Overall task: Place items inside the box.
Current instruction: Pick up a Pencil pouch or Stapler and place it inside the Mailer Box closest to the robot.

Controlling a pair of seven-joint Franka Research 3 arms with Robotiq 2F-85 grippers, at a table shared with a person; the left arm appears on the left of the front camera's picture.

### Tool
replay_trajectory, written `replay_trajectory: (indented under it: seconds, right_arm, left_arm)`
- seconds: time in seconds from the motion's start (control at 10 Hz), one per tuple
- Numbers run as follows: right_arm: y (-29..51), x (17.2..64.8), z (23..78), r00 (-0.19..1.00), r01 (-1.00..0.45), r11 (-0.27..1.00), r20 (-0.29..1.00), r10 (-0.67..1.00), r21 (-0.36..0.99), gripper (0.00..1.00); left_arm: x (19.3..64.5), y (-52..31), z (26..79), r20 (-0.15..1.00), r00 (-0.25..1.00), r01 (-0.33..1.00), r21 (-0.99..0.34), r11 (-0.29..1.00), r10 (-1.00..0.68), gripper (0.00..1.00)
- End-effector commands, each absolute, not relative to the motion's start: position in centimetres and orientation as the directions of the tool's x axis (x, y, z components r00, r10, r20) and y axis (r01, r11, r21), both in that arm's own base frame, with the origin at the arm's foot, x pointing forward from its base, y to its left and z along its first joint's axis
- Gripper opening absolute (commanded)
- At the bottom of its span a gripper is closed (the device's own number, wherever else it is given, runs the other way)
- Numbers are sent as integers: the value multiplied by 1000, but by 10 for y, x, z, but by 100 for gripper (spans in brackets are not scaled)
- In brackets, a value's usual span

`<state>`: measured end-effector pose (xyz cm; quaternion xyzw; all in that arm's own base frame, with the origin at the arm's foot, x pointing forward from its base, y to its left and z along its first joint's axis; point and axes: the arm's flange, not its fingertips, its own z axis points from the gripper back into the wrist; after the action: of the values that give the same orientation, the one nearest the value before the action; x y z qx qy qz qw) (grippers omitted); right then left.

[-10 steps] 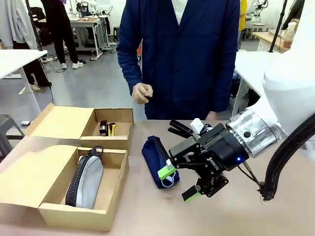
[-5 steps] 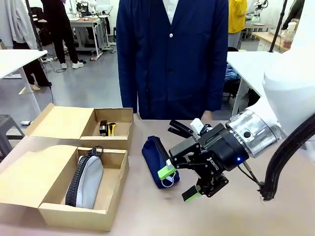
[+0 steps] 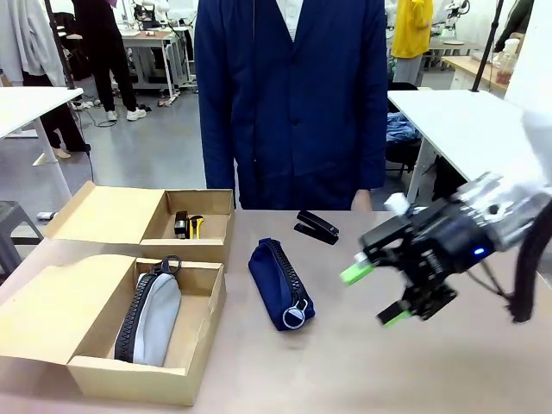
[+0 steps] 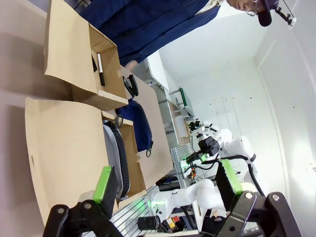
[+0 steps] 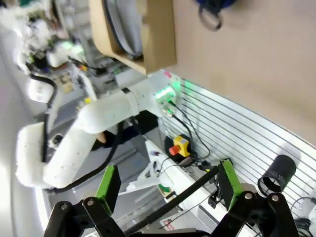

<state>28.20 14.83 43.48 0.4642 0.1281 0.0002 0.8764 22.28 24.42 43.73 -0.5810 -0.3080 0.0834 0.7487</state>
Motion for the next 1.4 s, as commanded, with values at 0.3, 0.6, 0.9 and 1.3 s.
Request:
replay_trajectory:
  seconds: [0.3, 0.6, 0.9, 1.3]
  right_arm:
    - [-24, 198, 350, 972, 165, 182, -128, -195, 969, 100]
    - [-77, 293, 407, 965, 198, 196, -155, -214, 960, 100]
    - [-77, 293, 407, 965, 198, 196, -155, -214, 960, 100]
    - [-77, 293, 407, 965, 198, 196, -155, -214, 960, 100]
  left_arm:
    - [223, 244, 440, 383, 786, 259, -917, 303, 486, 100]
    - [223, 244, 440, 383, 786, 259, -917, 303, 486, 100]
    - [223, 244, 440, 383, 786, 259, -917, 303, 486, 100]
    - [223, 244, 440, 383, 786, 259, -917, 303, 486, 100]
